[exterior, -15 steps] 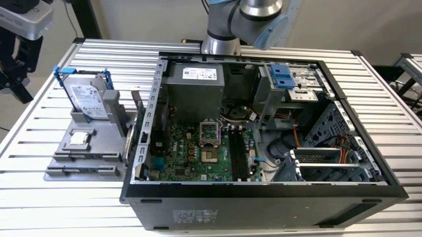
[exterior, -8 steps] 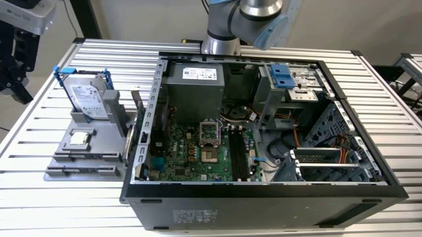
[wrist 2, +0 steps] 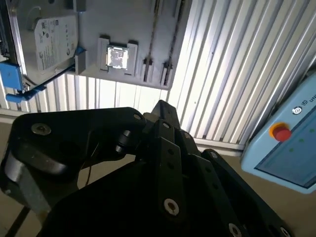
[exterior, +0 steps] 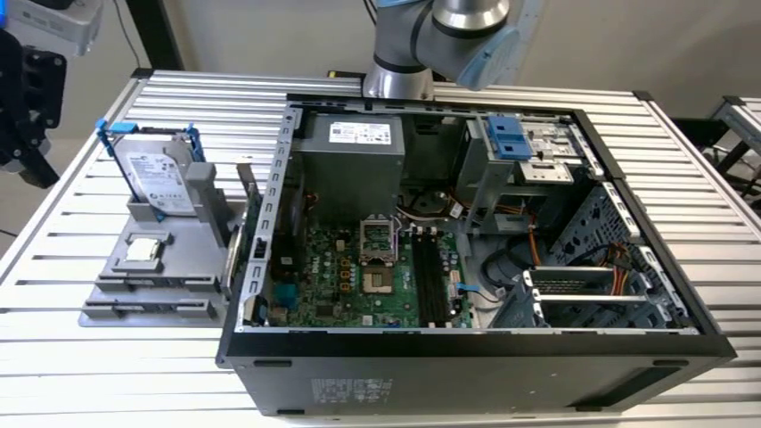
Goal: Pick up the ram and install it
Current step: 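Pick up the ram and move it above insertion slot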
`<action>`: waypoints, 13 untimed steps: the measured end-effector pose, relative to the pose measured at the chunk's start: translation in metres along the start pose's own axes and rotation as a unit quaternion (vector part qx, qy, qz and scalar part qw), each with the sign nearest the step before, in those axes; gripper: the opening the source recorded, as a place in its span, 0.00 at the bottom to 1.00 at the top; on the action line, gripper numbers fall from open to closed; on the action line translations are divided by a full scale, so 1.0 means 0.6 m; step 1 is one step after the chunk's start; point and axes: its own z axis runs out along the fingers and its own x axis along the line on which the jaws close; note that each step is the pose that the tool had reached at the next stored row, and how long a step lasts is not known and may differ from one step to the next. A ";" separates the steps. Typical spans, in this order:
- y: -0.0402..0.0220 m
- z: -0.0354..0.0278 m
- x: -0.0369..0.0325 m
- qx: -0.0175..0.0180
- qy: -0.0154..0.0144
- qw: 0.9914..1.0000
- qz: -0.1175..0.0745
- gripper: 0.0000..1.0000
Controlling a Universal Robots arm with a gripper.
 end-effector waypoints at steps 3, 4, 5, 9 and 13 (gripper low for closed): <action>0.000 0.000 0.000 0.012 -0.004 1.000 -0.018 0.00; 0.000 0.000 0.000 0.017 -0.006 1.000 -0.024 0.00; 0.000 0.000 0.000 0.021 -0.007 0.999 -0.030 0.00; 0.000 0.000 0.000 0.024 -0.008 0.998 -0.062 0.00; 0.000 0.001 0.000 0.023 -0.007 0.995 -0.097 0.00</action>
